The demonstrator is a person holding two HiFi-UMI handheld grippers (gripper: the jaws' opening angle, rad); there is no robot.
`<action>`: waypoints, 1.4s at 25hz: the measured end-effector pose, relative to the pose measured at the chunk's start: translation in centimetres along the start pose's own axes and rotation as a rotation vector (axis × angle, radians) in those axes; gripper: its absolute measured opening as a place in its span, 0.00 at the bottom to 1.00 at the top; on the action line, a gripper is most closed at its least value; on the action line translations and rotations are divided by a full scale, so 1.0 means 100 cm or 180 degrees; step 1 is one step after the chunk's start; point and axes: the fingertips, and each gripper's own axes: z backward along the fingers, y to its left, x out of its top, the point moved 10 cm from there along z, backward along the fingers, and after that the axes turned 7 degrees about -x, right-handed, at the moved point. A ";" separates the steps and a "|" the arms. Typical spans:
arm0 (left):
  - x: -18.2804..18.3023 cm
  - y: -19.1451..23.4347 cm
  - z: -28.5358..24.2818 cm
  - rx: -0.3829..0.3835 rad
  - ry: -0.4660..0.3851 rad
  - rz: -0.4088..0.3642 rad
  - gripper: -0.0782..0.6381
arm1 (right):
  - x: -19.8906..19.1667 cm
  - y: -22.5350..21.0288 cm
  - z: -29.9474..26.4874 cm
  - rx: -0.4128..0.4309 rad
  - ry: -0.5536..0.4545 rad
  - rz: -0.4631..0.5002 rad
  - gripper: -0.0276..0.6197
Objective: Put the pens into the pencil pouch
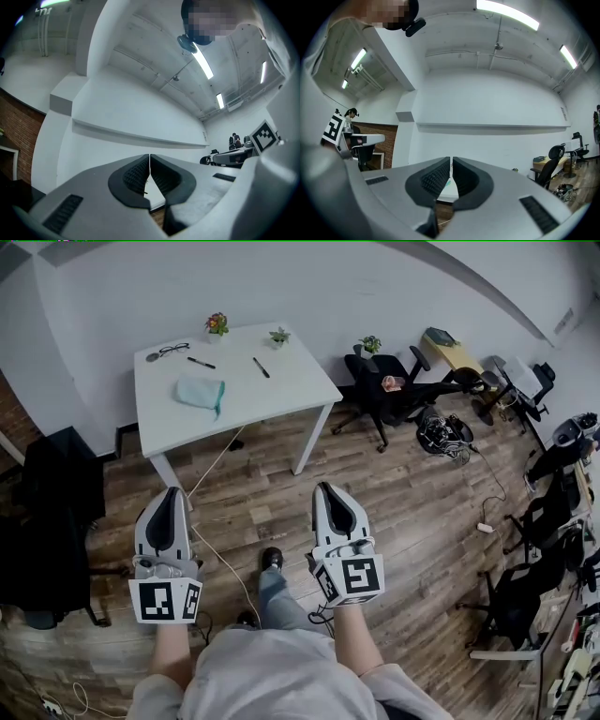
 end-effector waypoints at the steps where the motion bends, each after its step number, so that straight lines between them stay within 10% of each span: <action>1: -0.002 0.004 -0.007 0.0024 -0.0010 -0.0013 0.15 | -0.001 -0.002 -0.010 0.0013 -0.0009 -0.0004 0.10; 18: -0.018 0.045 -0.178 0.0231 -0.0346 0.0058 0.15 | 0.007 -0.083 -0.207 0.0494 -0.0416 0.0101 0.10; 35: -0.062 0.076 -0.268 0.0481 0.0018 -0.0183 0.14 | -0.025 -0.107 -0.323 0.0774 -0.0264 -0.0008 0.10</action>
